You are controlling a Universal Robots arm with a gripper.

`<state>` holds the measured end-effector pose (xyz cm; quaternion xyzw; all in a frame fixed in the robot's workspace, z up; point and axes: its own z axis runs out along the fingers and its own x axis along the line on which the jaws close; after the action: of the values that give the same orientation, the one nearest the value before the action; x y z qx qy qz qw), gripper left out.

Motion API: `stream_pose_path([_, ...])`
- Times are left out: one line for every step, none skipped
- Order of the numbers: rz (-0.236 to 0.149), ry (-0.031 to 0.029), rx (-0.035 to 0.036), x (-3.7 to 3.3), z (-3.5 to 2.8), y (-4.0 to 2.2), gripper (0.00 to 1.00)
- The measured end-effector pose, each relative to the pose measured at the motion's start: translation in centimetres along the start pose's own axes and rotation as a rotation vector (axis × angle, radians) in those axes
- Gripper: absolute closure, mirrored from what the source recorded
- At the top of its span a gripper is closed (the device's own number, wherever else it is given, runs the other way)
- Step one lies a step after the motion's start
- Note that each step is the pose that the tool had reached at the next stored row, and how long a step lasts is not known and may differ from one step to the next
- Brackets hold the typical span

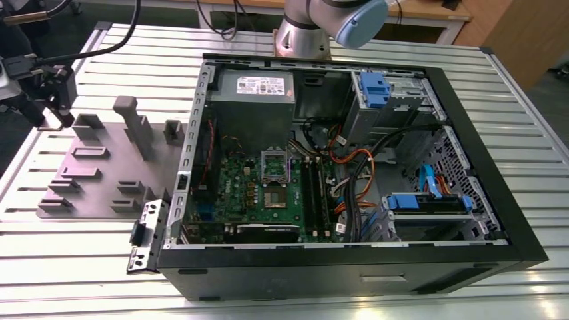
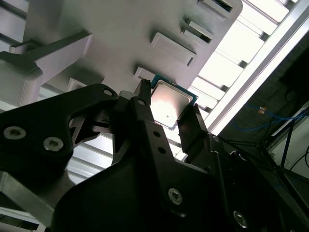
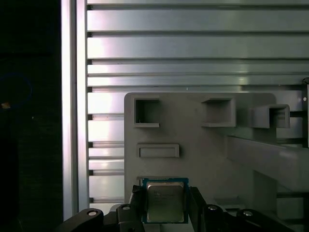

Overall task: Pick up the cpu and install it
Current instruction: 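Pick up the cpu and move it towards the insertion slot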

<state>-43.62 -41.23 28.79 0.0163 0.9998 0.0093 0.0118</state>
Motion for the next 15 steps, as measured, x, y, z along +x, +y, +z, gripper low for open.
stream_pose_path([0.0,0.0,0.0,0.0,-0.04,0.0,0.53])
stream_pose_path([0.0,0.0,0.0,0.0,-0.04,0.0,0.53])
stream_pose_path([0.0,0.0001,0.0,0.0,-0.05,0.0,0.53])
stream_pose_path([0.0,0.0001,0.0,0.0,-0.07,0.0,0.53])
stream_pose_path([0.0,0.0002,0.0001,0.0,-0.1,0.0,0.53])
stream_pose_path([0.0,0.0001,0.0,0.0,-0.11,0.0,0.53])
stream_pose_path([0.0,0.0,0.0,0.0,-0.19,0.0,0.53])
stream_pose_path([0.0,0.0,0.0,0.0,-0.22,0.0,0.53])
stream_pose_path([0.0,0.0,0.0,0.0,-0.23,0.01,0.53])
stream_pose_path([0.0,0.0001,0.0,0.0,-0.25,0.01,0.53])
stream_pose_path([0.0,0.0002,0.0001,0.0,-0.28,0.01,0.53])
stream_pose_path([0.0,0.0002,0.0001,0.0,-0.31,0.01,0.53])
stream_pose_path([0.0,0.0002,0.0001,0.0,-0.36,0.01,0.53])
stream_pose_path([0.0,0.0001,0.0001,-0.01,-0.4,0.01,0.53])
stream_pose_path([0.0,0.0,0.0,-0.01,-0.45,0.01,0.53])
